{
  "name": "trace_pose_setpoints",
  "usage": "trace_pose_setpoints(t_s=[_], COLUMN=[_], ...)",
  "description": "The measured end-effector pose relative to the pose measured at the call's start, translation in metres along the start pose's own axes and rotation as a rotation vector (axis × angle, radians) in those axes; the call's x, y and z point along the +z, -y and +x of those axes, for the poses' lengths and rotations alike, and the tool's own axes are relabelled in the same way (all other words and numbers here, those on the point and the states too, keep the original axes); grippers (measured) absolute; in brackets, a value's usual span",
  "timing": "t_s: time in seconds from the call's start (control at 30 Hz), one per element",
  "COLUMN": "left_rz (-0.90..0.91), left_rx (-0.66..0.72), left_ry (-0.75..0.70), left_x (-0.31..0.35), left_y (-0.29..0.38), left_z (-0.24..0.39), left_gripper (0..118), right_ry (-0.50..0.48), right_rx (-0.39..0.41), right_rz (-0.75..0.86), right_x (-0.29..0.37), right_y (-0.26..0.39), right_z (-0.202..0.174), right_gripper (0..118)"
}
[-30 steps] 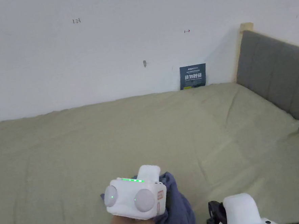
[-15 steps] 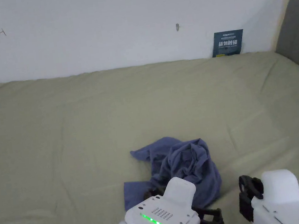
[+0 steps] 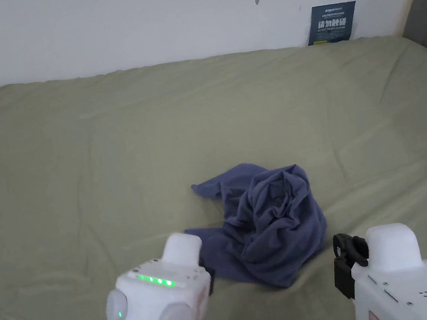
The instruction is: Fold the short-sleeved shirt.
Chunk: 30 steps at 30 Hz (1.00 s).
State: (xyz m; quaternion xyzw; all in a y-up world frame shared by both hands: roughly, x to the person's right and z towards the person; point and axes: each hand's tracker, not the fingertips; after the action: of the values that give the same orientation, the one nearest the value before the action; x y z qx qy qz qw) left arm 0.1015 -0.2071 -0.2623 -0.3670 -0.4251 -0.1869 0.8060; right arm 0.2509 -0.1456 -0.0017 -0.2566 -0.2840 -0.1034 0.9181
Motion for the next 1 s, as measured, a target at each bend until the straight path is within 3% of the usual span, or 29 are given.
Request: trace_pose_setpoints(t_s=[0.07,0.1,0.27,0.4,0.47,0.5,0.53,0.67,0.73,0.83,0.87,0.93,1.0], left_rz=[-0.061,-0.053,-0.134,-0.161,-0.158,-0.140,-0.133,-0.130,-0.081,0.010,0.034,0.030,0.029], left_rx=[0.029,0.033,0.086,-0.034,-0.018,-0.027,-0.043,-0.044,0.074,0.120,0.122,0.138,0.146], left_ry=[-0.013,-0.049,-0.012,-0.078,-0.055,-0.050,-0.056,-0.022,0.053,0.069,0.063,0.068,0.069], left_x=[-0.023,-0.031,-0.068,-0.078,-0.068,-0.060,-0.057,-0.054,-0.037,-0.008,0.000,0.005,0.006], left_y=[-0.016,-0.021,-0.036,-0.030,-0.033,-0.030,-0.029,-0.026,-0.028,-0.039,-0.040,-0.045,-0.045], left_z=[-0.015,-0.018,-0.018,0.000,0.004,0.010,0.014,0.012,0.000,-0.014,-0.017,-0.028,-0.036], left_gripper=[74,98,96,89,58,36,6,4,4,3,4,3,4], right_ry=[0.000,0.000,0.009,0.025,0.037,0.041,0.044,0.008,-0.009,-0.031,-0.026,-0.064,-0.060], right_rx=[-0.002,-0.003,-0.010,-0.017,-0.020,-0.021,-0.021,-0.023,-0.017,0.005,0.011,-0.010,-0.026], right_rz=[-0.009,-0.014,-0.037,-0.048,-0.043,-0.040,-0.040,-0.113,-0.160,-0.229,-0.228,-0.237,-0.310], right_x=[-0.005,-0.008,-0.019,-0.024,-0.024,-0.024,-0.026,-0.050,-0.074,-0.112,-0.123,-0.148,-0.173], right_y=[0.002,0.003,0.007,0.006,0.004,0.002,0.000,-0.016,-0.025,-0.033,-0.034,-0.037,-0.038], right_z=[0.002,0.003,0.013,0.024,0.031,0.035,0.040,0.060,0.072,0.084,0.086,0.094,0.096], right_gripper=[1,1,1,1,1,1,1,1,1,5,20,91,97])
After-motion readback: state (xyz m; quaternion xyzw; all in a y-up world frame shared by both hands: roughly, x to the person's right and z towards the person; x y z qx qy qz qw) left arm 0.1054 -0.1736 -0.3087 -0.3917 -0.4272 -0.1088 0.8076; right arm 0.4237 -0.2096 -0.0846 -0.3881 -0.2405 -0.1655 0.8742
